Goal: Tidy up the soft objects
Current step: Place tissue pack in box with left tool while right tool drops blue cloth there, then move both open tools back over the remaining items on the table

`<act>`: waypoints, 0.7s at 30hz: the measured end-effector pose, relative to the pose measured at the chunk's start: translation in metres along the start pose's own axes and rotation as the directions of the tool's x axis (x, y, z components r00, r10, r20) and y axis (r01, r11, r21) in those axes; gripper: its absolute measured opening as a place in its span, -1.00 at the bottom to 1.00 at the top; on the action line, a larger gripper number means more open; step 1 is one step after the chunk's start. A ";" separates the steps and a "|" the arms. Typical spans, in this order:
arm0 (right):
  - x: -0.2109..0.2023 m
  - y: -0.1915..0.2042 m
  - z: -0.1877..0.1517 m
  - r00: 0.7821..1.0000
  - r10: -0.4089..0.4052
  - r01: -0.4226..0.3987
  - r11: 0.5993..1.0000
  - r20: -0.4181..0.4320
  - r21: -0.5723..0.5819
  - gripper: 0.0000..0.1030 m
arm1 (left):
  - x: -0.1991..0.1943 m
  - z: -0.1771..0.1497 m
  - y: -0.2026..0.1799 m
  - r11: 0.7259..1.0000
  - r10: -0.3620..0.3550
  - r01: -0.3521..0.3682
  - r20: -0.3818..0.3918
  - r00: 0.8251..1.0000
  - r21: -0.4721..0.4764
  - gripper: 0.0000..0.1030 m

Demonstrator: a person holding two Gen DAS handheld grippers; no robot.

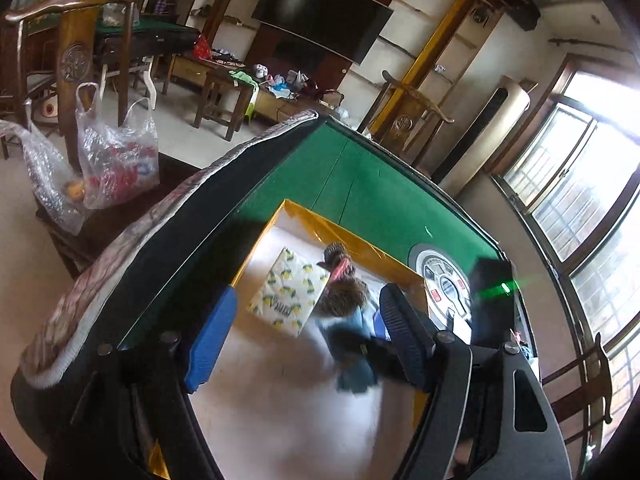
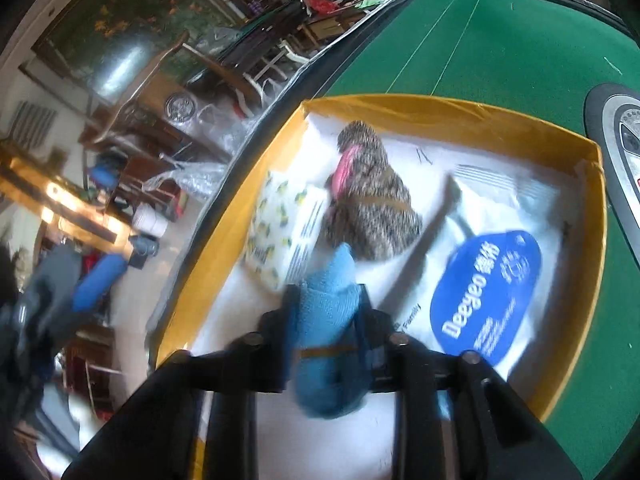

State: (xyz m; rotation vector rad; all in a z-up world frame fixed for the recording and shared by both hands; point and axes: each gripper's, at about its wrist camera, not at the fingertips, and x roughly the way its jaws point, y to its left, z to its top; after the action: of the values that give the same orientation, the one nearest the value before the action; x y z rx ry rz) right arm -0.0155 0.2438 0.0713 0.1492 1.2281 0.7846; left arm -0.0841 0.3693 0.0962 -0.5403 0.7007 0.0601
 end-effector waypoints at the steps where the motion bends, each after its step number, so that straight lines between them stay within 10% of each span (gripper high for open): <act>1: -0.002 0.000 -0.001 1.000 0.000 0.000 1.000 0.003 0.007 -0.27 | -0.002 -0.001 -0.001 1.000 0.000 0.000 0.000 1.000 -0.002 0.43; 9: -0.085 -0.005 -0.025 0.987 0.011 -0.003 0.999 0.160 -0.054 -0.12 | -0.014 -0.021 -0.008 0.995 -0.078 0.079 0.010 0.997 -0.064 0.43; 14: -0.170 -0.046 -0.061 0.901 -0.159 0.211 0.974 0.403 -0.087 0.59 | -0.016 -0.043 -0.038 0.991 -0.131 0.131 0.007 0.991 -0.010 0.43; 21: -0.228 -0.186 -0.066 0.848 -0.416 0.344 0.904 0.330 0.254 0.59 | 0.011 -0.068 -0.090 0.975 -0.193 0.202 -0.097 0.976 0.095 0.43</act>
State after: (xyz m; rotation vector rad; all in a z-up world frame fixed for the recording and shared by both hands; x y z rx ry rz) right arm -0.0152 -0.0519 0.1329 0.1908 0.9168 0.2702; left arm -0.0955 0.2569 0.0874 -0.5116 0.7279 -0.1865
